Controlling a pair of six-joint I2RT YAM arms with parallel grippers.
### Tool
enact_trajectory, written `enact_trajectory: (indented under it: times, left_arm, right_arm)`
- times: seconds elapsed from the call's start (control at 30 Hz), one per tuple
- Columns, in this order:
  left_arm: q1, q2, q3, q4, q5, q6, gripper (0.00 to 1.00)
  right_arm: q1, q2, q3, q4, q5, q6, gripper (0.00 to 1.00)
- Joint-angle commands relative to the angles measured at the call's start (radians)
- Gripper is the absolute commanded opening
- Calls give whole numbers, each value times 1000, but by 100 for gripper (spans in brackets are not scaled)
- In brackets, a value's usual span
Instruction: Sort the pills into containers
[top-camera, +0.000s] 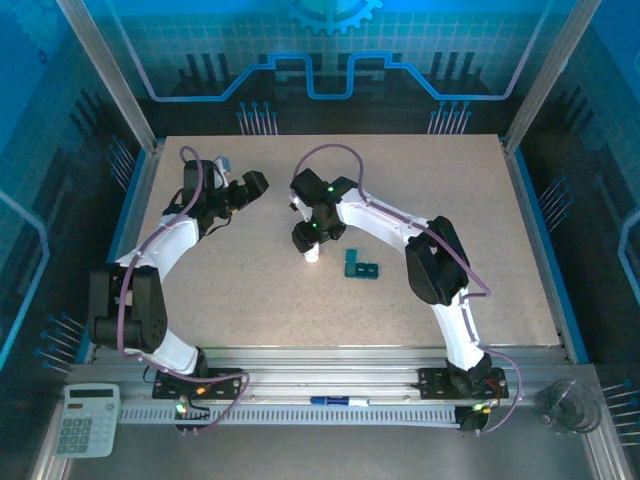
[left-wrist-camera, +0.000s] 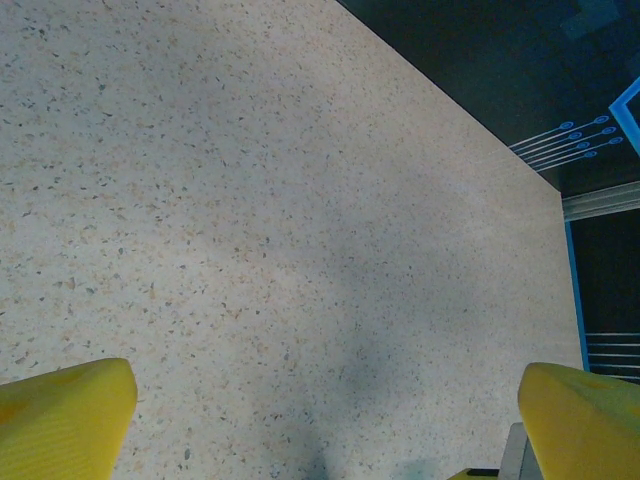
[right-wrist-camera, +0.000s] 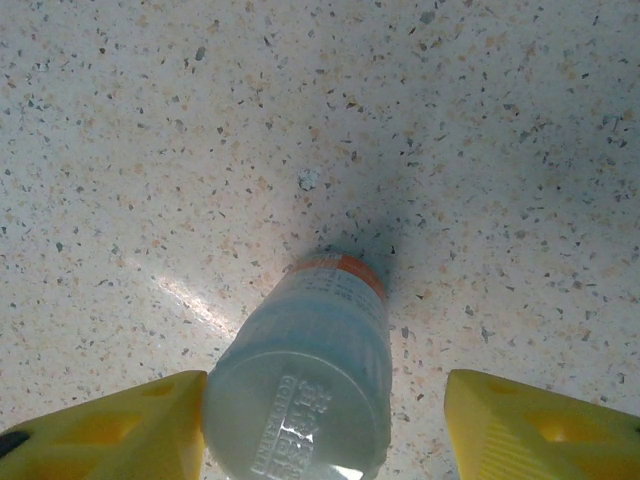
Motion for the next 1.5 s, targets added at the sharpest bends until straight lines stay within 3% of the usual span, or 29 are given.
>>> enact_trajectory:
  times: [0.0, 0.37, 0.7, 0.87, 1.2, 1.47]
  left_arm:
    - [9, -7, -11, -5, 33, 20, 99]
    - [9, -3, -6, -8, 42, 23, 99]
    - [9, 1, 10, -4, 65, 39, 99]
    - [6, -3, 0, 45, 104, 51, 99]
    - [-103, 1, -22, 262, 44, 130, 99]
    - [-251, 78, 2, 409, 15, 378, 99]
  right_arm:
    - [18, 28, 16, -15, -21, 6, 64]
    - [17, 33, 5, -3, -37, 12, 60]
    - [10, 25, -1, 4, -48, 17, 40]
    - [-22, -30, -12, 19, -54, 24, 36]
    - [-207, -186, -19, 44, -154, 36, 37]
    - [-418, -245, -2, 57, -303, 46, 37]
